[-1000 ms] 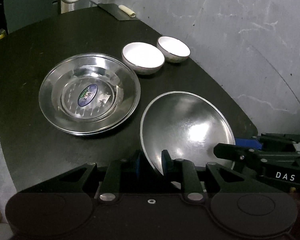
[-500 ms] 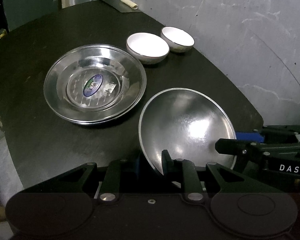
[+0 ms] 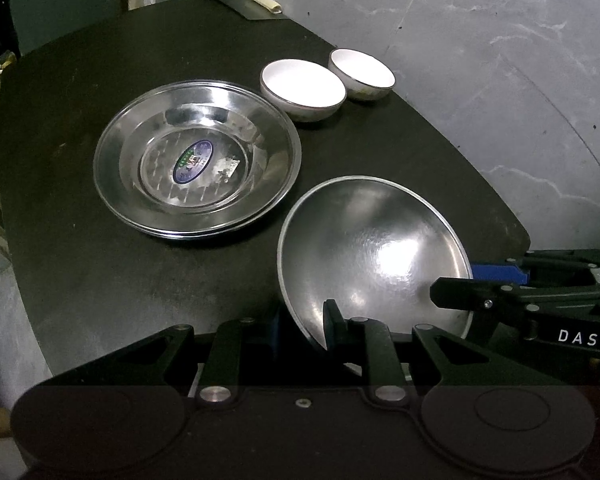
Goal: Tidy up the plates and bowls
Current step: 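Carry the steel bowl with both grippers beside the stacked steel plates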
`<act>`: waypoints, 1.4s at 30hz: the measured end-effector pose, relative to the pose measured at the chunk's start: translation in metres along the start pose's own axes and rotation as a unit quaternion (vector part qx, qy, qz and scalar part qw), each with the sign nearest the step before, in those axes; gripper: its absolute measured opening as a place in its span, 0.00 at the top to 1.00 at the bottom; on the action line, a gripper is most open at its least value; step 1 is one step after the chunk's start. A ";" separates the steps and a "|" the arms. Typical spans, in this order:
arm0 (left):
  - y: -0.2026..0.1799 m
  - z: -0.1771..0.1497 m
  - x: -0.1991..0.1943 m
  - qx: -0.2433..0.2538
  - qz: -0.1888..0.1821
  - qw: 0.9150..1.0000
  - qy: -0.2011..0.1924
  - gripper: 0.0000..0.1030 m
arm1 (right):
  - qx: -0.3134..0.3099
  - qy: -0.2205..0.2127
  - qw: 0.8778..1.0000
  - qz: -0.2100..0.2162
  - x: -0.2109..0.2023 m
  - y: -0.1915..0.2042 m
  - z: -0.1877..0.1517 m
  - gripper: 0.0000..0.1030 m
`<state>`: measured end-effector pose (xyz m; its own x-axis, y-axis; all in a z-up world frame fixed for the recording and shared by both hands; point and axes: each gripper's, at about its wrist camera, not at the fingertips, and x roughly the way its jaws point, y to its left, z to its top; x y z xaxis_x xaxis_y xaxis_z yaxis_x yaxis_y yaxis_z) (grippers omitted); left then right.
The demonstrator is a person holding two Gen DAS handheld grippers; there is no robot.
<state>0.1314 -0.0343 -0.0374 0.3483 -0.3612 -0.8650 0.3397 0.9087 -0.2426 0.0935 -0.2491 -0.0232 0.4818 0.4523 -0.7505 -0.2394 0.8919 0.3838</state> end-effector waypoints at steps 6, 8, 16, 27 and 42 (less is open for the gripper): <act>0.000 0.001 0.001 0.003 0.001 1.000 0.002 0.78 | 0.002 0.002 1.000 -0.001 0.001 0.000 0.000 0.71; 0.000 0.001 0.002 0.003 0.002 1.000 0.003 0.78 | 0.002 0.003 1.000 -0.001 0.002 0.000 -0.001 0.71; 0.000 0.001 0.003 0.004 0.005 1.000 0.008 0.78 | 0.004 0.007 1.000 -0.001 0.006 0.001 0.000 0.71; 0.000 0.002 0.006 0.005 0.008 1.000 0.014 0.78 | 0.005 0.015 1.000 -0.002 0.011 0.001 0.000 0.71; 0.001 0.005 0.011 0.012 0.007 1.000 0.021 0.72 | 0.004 0.020 1.000 0.000 0.015 0.001 0.002 0.64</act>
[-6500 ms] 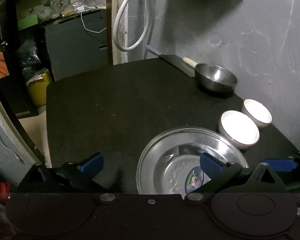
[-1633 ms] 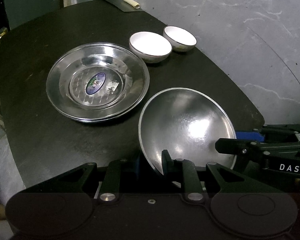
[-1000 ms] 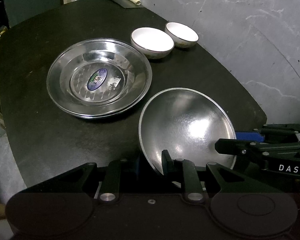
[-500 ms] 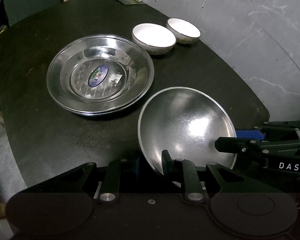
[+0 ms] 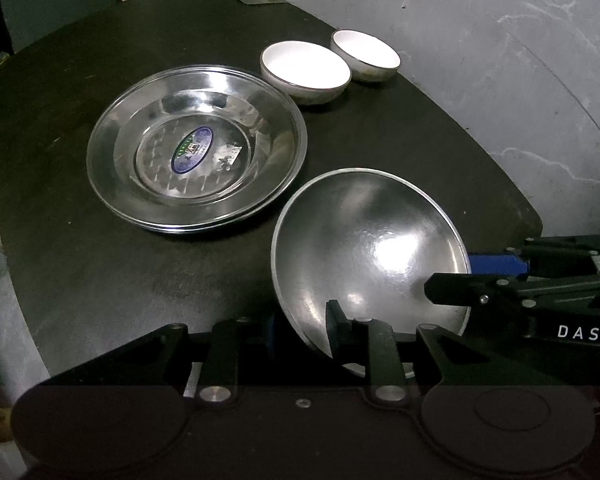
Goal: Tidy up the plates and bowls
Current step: 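Carry the steel bowl with both grippers beside the stacked steel plates, then lower the steel bowl onto the table and open both grippers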
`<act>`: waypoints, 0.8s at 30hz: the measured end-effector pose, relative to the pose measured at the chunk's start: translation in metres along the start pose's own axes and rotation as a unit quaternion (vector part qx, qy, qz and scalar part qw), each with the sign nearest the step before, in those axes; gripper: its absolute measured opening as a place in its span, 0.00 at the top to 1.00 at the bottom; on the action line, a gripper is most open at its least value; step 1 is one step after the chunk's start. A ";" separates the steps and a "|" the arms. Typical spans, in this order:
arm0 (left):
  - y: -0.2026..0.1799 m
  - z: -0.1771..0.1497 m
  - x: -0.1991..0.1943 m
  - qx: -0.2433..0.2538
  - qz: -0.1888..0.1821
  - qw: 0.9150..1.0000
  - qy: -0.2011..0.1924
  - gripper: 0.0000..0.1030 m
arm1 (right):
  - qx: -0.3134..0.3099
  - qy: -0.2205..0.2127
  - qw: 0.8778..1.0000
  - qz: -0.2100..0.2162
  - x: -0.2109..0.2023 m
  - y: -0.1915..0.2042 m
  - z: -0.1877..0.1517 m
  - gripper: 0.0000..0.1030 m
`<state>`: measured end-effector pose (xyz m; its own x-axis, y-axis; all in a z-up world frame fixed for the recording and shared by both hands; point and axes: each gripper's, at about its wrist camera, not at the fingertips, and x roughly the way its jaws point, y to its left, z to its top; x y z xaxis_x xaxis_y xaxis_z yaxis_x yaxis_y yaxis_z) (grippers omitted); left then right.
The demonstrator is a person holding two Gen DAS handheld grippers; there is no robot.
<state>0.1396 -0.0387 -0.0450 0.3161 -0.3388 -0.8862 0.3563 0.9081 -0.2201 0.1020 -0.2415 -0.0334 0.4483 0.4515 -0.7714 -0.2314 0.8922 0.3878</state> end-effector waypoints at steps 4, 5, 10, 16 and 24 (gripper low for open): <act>0.002 0.001 -0.005 0.001 0.007 1.000 -0.007 0.57 | 0.002 -0.010 1.000 -0.009 -0.004 -0.001 0.000 0.54; 0.003 0.001 -0.006 0.001 0.008 1.000 -0.009 0.51 | 0.004 -0.012 1.000 -0.011 -0.005 -0.001 0.000 0.51; 0.009 0.004 -0.019 -0.002 0.000 1.000 -0.026 0.32 | 0.005 -0.020 1.000 -0.020 -0.008 -0.002 0.002 0.28; 0.008 0.008 -0.029 0.016 0.027 0.999 -0.042 0.16 | -0.005 -0.030 0.999 -0.025 -0.009 0.004 0.006 0.10; 0.014 0.013 -0.029 0.009 0.034 0.998 -0.047 0.02 | 0.001 -0.046 0.998 -0.036 -0.011 0.003 0.009 0.00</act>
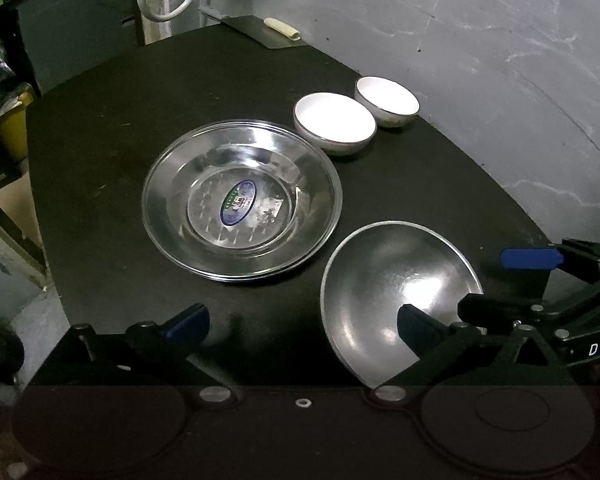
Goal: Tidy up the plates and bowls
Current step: 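Lower the steel bowl onto the table and open both grippers, then move both grippers to the rim of a white red-rimmed bowl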
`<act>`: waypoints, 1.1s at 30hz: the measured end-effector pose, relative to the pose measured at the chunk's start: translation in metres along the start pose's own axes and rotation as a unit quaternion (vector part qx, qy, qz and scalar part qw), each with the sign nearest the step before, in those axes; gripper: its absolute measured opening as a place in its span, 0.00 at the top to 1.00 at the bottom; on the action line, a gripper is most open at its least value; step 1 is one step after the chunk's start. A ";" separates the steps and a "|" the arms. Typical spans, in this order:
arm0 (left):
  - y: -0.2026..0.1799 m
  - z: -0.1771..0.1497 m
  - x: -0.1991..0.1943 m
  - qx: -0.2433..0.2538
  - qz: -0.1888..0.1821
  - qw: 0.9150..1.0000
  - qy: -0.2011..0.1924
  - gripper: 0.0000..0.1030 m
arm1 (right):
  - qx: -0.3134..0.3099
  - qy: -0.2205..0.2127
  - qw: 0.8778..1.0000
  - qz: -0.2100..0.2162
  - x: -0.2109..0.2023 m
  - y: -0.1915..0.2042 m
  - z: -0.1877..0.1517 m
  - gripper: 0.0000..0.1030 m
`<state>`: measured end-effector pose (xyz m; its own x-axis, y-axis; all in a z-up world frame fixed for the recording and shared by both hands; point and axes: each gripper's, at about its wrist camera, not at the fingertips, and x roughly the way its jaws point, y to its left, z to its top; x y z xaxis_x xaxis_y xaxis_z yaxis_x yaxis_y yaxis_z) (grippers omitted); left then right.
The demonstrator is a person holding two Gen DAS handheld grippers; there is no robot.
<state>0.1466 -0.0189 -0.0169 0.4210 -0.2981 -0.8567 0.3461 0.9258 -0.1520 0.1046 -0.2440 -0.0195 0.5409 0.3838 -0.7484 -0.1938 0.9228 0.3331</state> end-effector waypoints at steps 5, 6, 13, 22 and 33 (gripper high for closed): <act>-0.002 0.003 0.004 0.005 -0.008 1.000 0.001 0.01 | 0.010 -0.005 1.000 -0.001 0.001 -0.004 0.002 0.00; -0.002 0.003 0.004 0.006 -0.010 1.000 0.000 0.01 | 0.011 -0.006 1.000 -0.001 0.001 -0.004 0.002 0.00; 0.004 0.014 0.006 -0.006 -0.027 0.999 -0.024 0.01 | 0.016 -0.009 1.000 -0.012 0.003 -0.006 0.005 0.00; 0.016 0.052 0.016 0.030 -0.009 0.997 -0.067 0.01 | 0.022 -0.017 0.999 -0.035 0.010 -0.013 0.018 0.00; 0.025 0.127 0.062 0.067 -0.006 0.992 -0.108 0.01 | 0.054 -0.052 0.993 -0.088 0.038 -0.021 0.066 0.00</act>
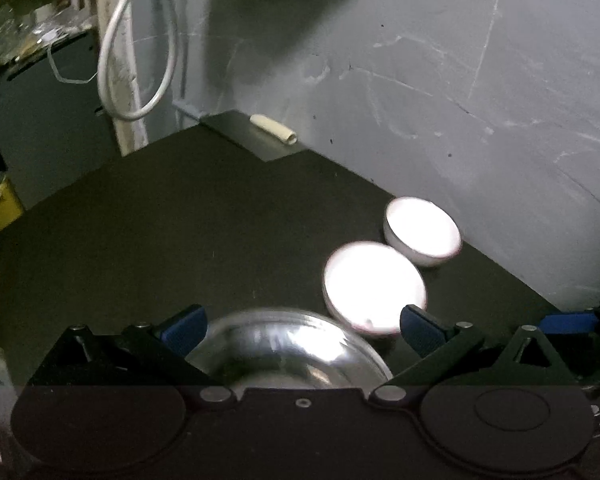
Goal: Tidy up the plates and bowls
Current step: 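Move both grippers to the rim of a white red-rimmed bowl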
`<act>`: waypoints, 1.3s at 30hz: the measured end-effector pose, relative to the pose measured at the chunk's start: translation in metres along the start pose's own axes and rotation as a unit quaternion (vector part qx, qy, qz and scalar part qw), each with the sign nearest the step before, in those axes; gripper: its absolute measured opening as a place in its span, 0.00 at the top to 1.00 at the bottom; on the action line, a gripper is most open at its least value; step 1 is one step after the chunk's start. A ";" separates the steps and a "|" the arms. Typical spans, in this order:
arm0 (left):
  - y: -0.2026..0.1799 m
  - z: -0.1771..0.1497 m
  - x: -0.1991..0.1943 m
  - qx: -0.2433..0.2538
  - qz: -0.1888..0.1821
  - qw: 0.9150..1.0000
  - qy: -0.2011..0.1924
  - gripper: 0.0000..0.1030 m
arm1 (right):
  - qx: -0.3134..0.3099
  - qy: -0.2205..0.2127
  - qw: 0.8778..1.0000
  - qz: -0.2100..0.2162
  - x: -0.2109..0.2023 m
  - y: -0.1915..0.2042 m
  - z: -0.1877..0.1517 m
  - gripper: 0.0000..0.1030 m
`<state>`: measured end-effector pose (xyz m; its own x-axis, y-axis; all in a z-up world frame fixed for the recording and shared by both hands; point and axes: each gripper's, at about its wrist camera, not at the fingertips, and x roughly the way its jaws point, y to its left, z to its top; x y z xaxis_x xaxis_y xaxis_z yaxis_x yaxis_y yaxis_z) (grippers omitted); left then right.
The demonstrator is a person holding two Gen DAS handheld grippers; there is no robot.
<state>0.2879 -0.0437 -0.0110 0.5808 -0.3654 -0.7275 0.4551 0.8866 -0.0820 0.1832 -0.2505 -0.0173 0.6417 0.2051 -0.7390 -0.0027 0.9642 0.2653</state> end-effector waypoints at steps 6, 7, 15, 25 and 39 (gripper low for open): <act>0.005 0.029 0.042 0.053 -0.005 0.999 0.011 0.01 | 0.042 -0.018 0.999 -0.026 0.030 0.000 0.018 0.00; 0.005 0.032 0.048 0.059 -0.006 0.998 0.014 0.01 | 0.044 -0.020 0.998 -0.030 0.034 0.000 0.020 0.00; 0.001 0.037 0.084 0.117 -0.020 0.992 0.045 0.01 | 0.061 -0.015 0.997 -0.048 0.065 0.004 0.030 0.04; -0.001 0.037 0.092 0.148 -0.022 0.987 0.055 0.01 | 0.072 -0.018 0.996 -0.055 0.072 0.011 0.030 0.11; -0.005 0.037 0.092 0.137 -0.046 0.987 0.066 0.28 | 0.074 -0.013 0.996 -0.046 0.081 0.015 0.034 0.38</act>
<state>0.3643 -0.0925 -0.0520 0.4432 -0.3850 -0.8096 0.6779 0.7348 0.0217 0.2611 -0.2247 -0.0523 0.6532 0.1114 -0.7489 0.1681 0.9431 0.2868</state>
